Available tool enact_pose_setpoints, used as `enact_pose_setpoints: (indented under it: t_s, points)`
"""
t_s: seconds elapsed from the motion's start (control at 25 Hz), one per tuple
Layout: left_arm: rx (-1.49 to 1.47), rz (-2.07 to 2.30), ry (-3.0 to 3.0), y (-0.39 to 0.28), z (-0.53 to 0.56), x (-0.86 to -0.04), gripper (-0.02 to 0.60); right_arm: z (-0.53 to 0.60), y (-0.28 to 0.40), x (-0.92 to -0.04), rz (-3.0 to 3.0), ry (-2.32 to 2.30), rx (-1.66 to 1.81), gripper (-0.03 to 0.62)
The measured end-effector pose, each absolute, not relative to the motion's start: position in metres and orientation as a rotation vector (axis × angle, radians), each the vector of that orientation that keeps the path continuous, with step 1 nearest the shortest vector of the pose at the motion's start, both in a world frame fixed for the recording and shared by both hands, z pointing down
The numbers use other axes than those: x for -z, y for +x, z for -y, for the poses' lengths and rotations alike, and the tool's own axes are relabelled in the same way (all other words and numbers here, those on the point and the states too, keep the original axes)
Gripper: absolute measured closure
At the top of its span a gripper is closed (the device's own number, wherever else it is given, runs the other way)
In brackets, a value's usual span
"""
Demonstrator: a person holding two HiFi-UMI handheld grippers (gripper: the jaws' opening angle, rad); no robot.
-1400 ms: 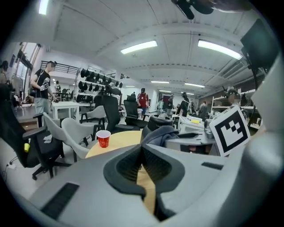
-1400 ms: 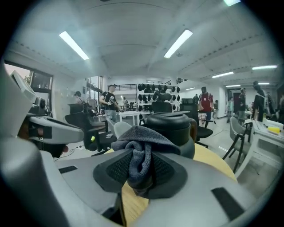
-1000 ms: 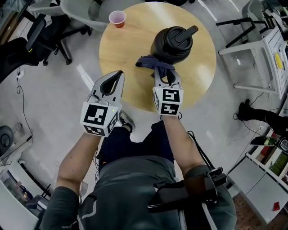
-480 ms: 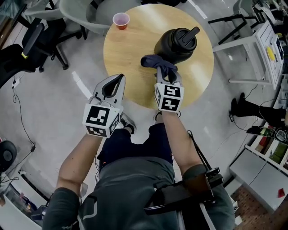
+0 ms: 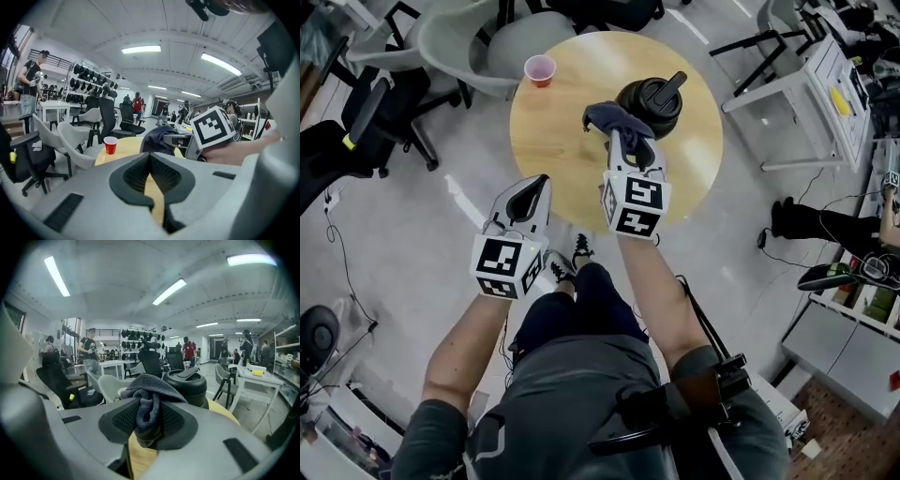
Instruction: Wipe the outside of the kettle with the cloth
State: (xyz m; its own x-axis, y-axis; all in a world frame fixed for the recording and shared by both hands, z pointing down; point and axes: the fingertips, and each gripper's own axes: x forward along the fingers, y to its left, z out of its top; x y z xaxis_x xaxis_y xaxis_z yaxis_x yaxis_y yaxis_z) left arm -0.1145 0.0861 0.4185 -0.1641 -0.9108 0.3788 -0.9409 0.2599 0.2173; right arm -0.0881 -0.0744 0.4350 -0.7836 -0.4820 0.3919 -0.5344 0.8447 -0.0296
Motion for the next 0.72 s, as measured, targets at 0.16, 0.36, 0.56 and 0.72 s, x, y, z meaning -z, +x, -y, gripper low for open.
enact_pose_setpoints:
  t_s: [0.16,0.36,0.56,0.72]
  points:
    - [-0.110,2.111,1.665,-0.125,-0.083,-0.421,0.574,0.082,-0.095,-0.450,2.638,0.820,-0.191,0.479]
    - [-0.173,2.099,1.630,-0.136,-0.072,-0.430,0.574,0.083,-0.102,-0.466,2.637,0.842,-0.239,0.479]
    - [-0.236,2.064,1.642,-0.143,-0.051,-0.425,0.574,0.083,-0.104,-0.479,2.622,0.797,-0.301,0.479]
    - [-0.265,2.043,1.670,-0.150,-0.033,-0.420,0.574,0.080,-0.102,-0.487,2.619,0.740,-0.282,0.479]
